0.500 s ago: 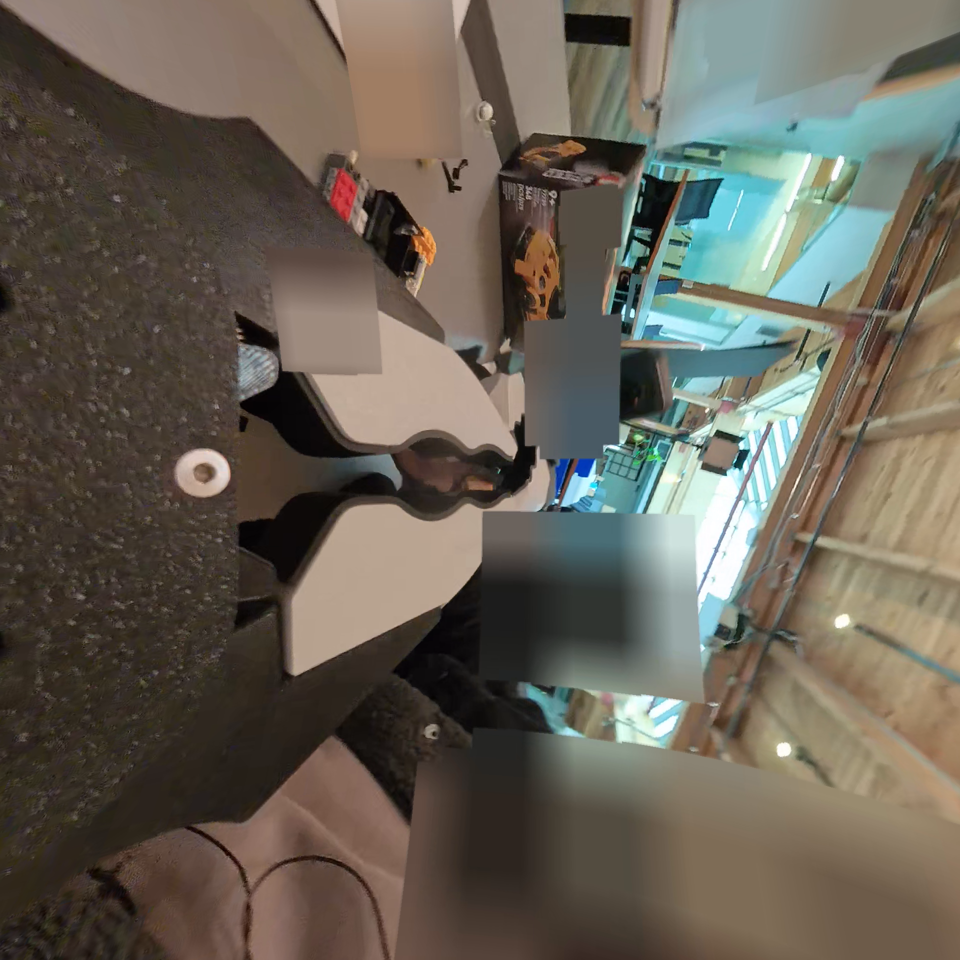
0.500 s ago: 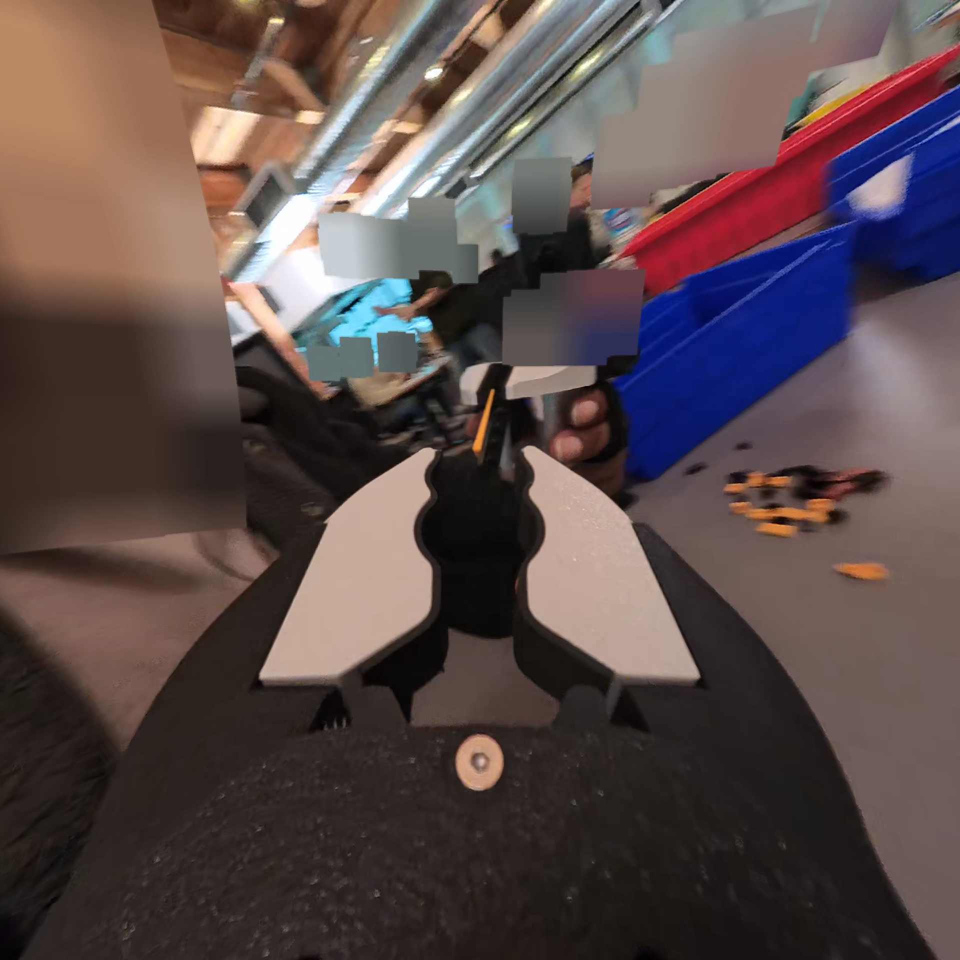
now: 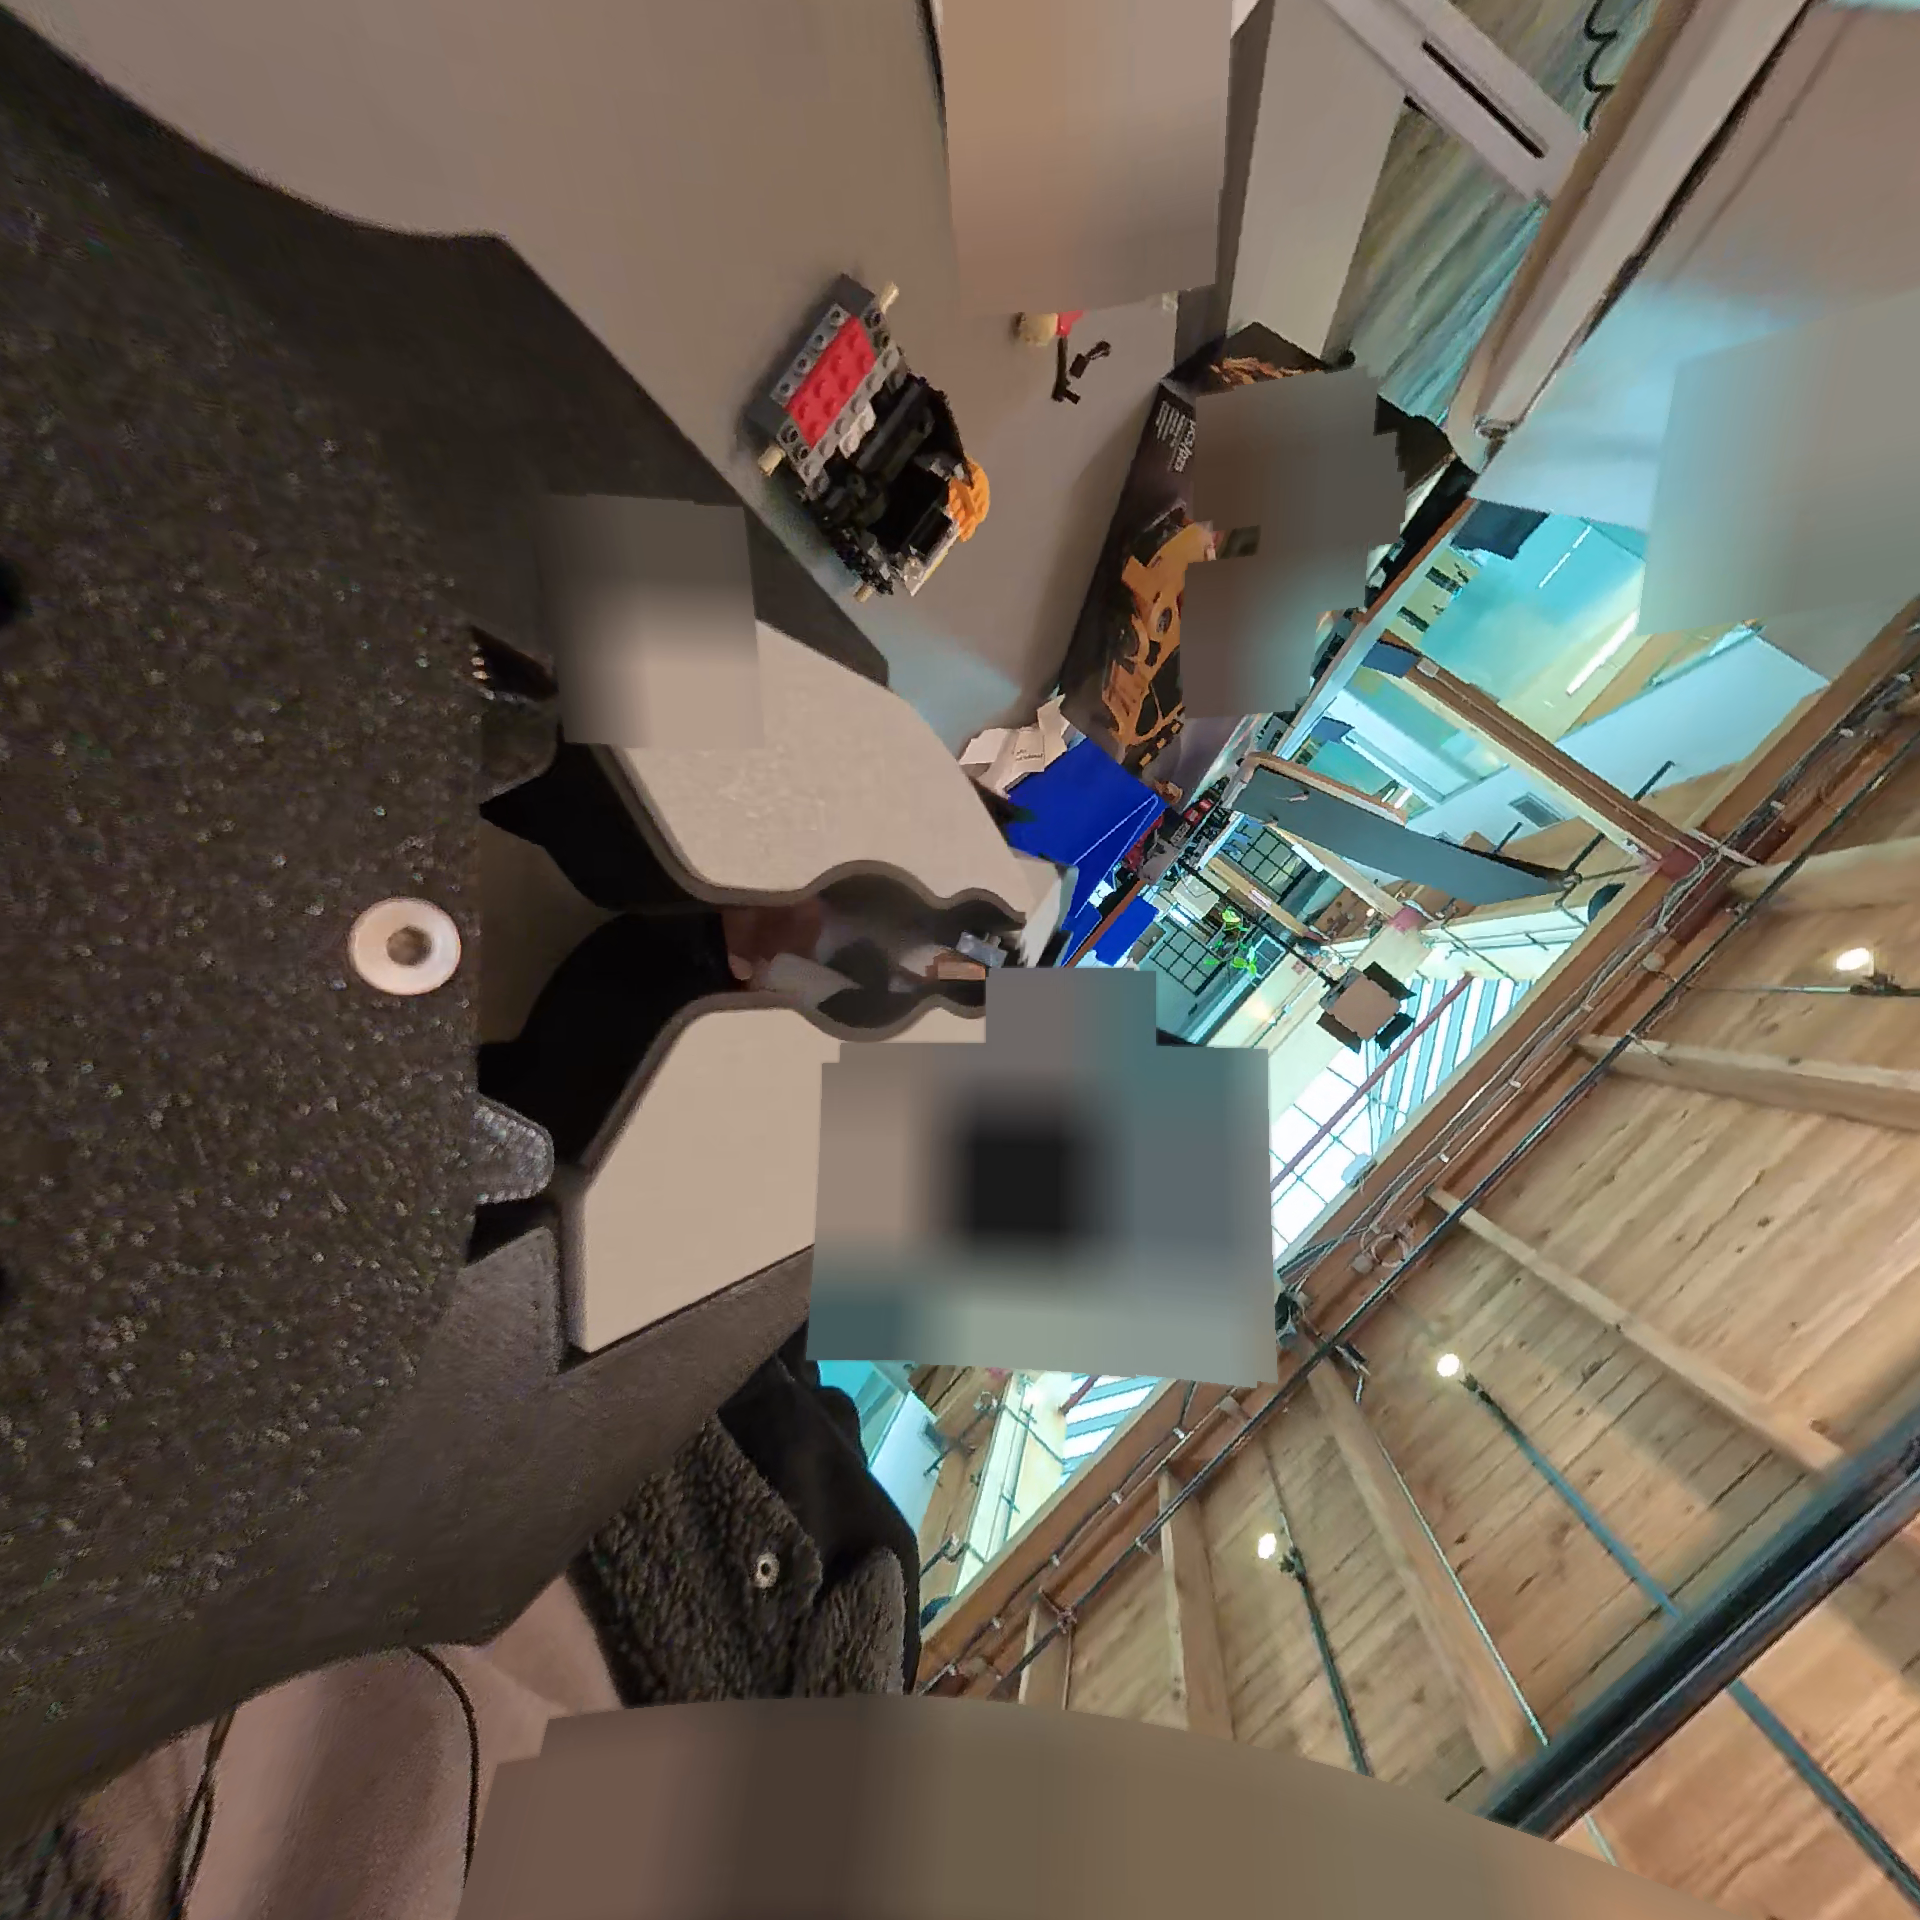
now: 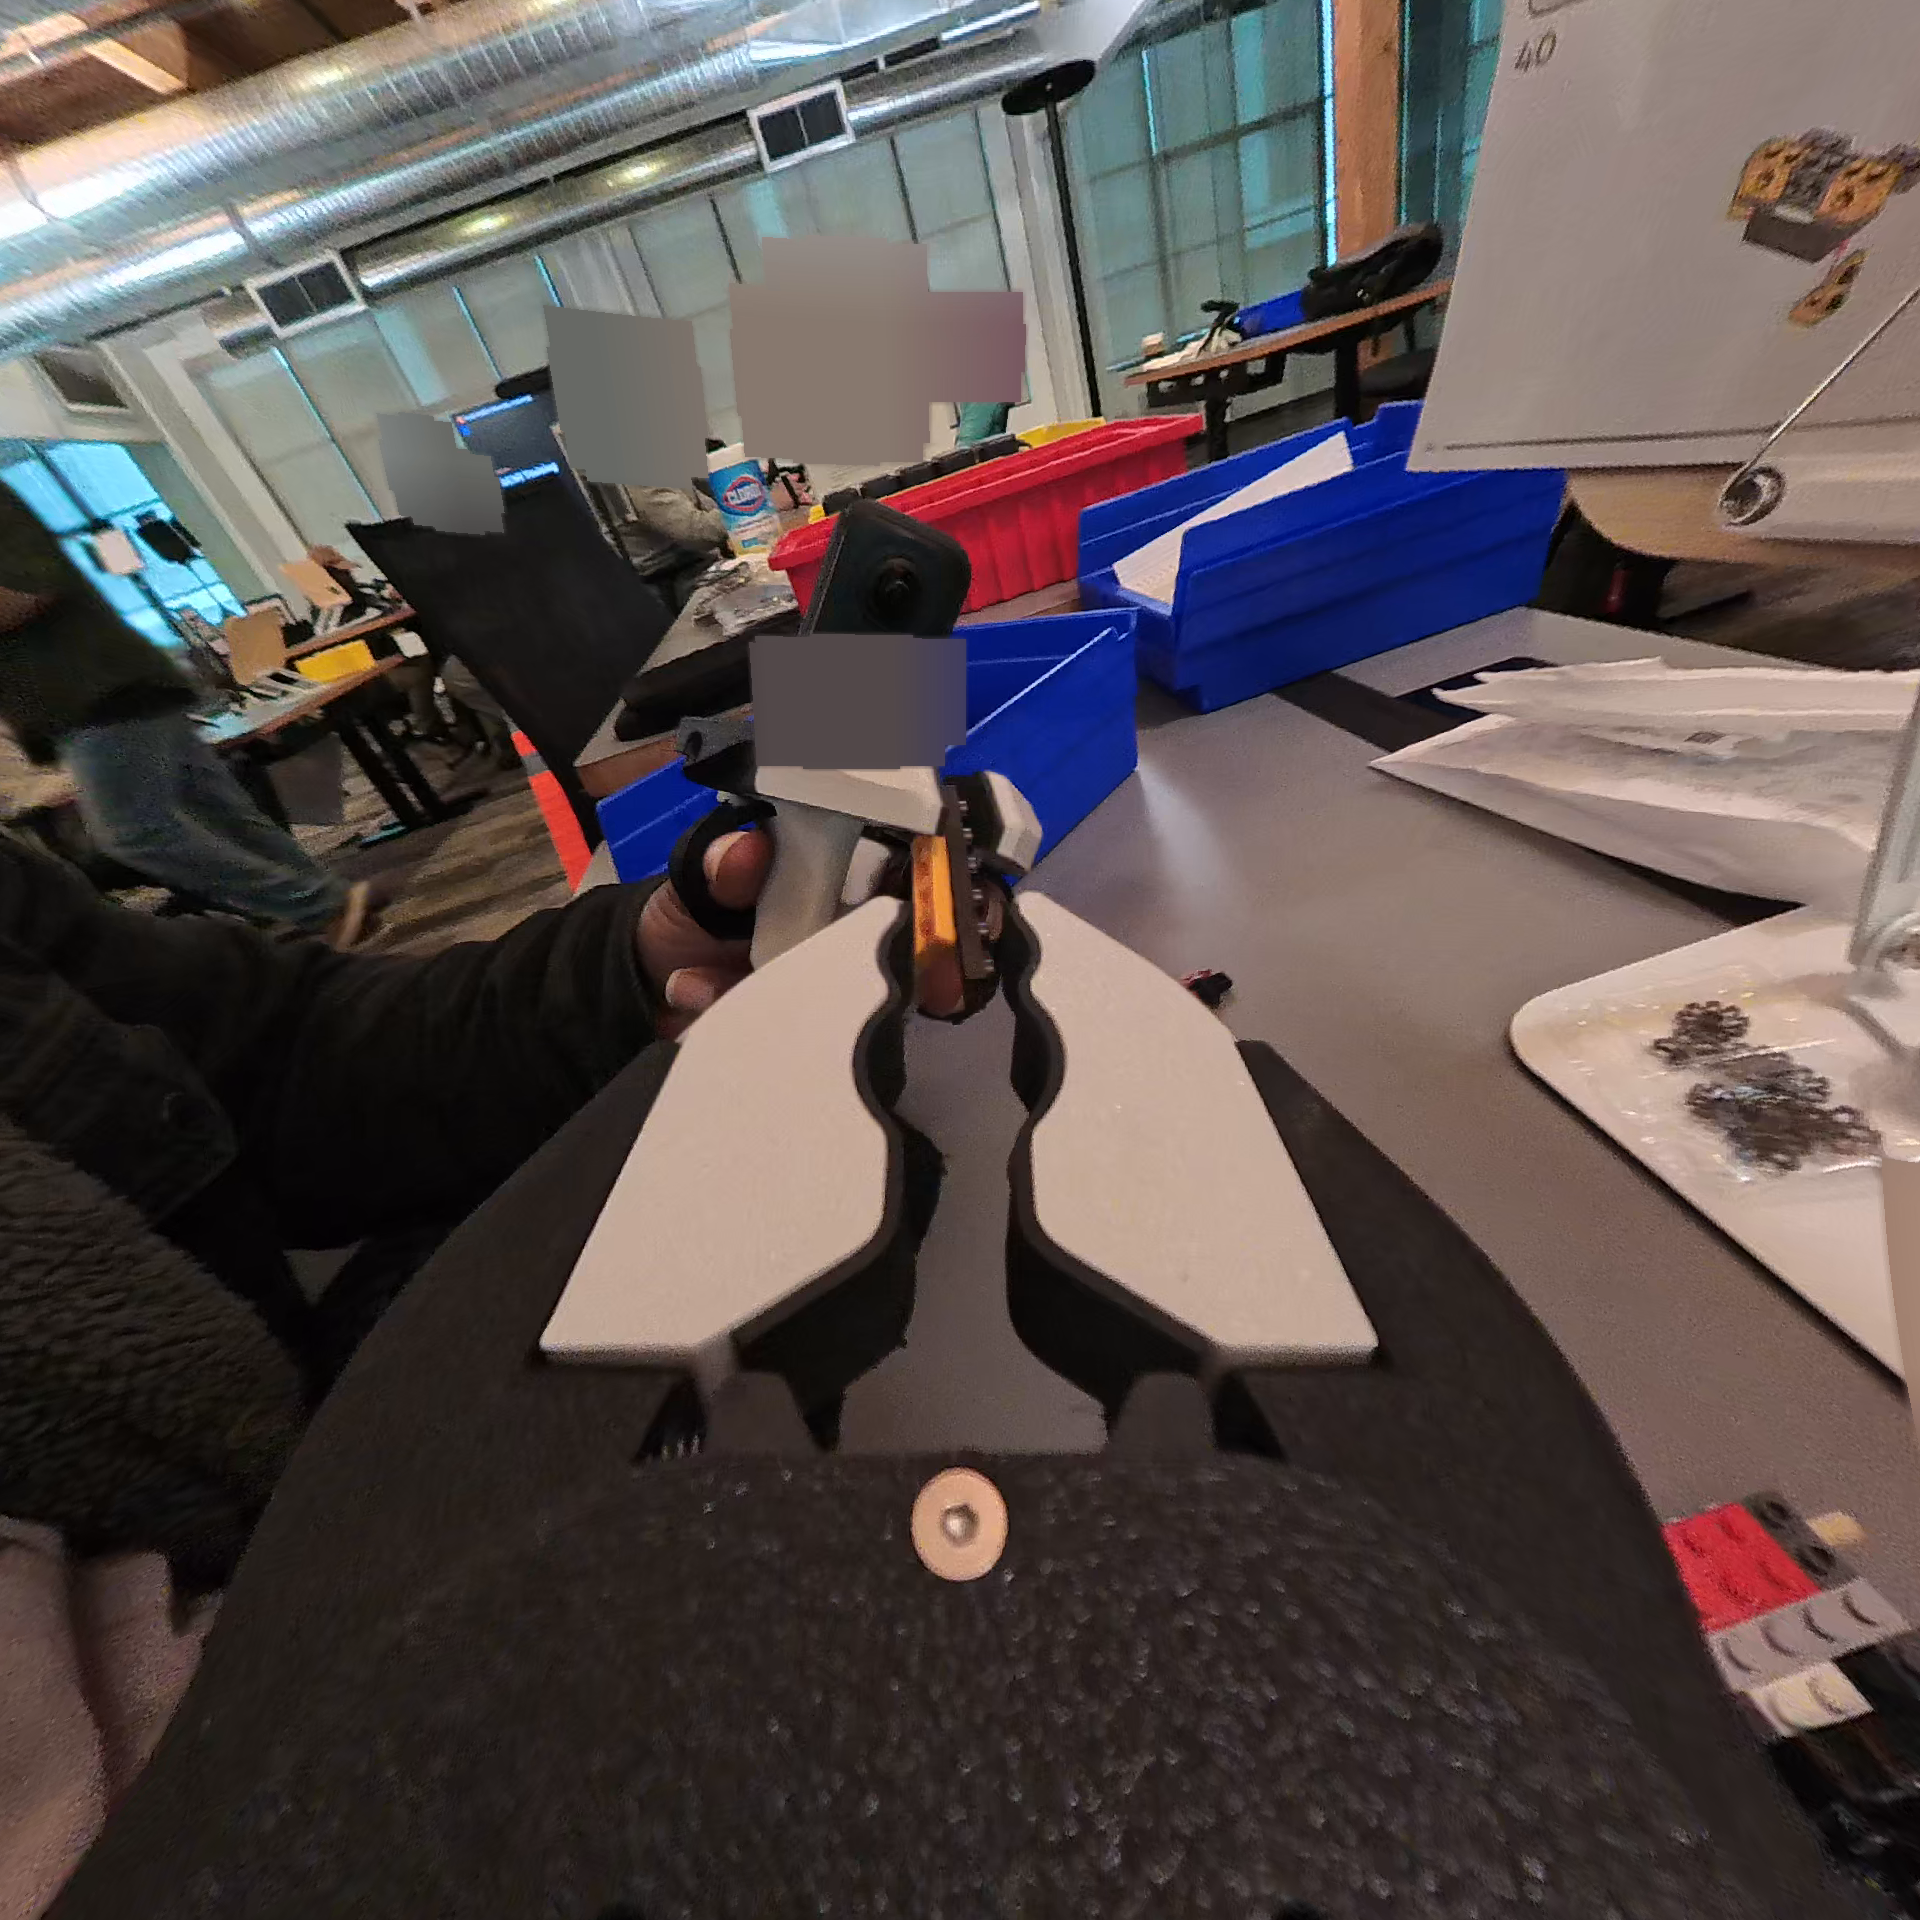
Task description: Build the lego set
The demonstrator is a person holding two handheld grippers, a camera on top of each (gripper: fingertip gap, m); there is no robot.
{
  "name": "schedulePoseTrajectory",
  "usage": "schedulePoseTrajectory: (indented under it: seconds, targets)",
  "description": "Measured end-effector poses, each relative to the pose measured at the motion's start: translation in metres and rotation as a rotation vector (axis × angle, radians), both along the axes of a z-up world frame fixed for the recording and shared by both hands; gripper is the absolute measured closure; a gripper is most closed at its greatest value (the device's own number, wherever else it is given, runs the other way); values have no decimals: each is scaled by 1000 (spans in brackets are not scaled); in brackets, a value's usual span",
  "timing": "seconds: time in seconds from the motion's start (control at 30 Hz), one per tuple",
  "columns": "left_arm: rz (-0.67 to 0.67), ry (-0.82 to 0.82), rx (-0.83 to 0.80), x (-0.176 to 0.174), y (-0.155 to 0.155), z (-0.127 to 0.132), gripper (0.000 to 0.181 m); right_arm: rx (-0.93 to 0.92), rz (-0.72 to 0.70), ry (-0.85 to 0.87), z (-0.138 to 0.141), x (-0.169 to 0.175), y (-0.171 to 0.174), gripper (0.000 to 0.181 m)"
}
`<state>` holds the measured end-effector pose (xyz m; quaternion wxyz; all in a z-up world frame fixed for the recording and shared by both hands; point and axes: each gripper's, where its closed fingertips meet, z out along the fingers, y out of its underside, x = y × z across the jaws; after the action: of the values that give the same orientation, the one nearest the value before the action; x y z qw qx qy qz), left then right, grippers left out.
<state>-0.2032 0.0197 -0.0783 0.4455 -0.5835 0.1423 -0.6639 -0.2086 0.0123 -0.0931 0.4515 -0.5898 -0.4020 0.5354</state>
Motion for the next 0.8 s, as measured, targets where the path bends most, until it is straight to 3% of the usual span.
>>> schedulePoseTrajectory:
  seconds: [0.17,0.37,0.47,0.8]
  targets:
    - [-21,-22,-53,1,1,-2,172,46,-13,2,-1,1,-1,170]
    - [-73,-27,50,4,-13,8,159,-161,121,130,7,7,-11,170]
    - [-79,61,145,10,-22,8,152,-285,215,213,16,16,-17,170]
    - [-55,155,192,20,-26,4,169,-353,261,236,13,18,-25,170]
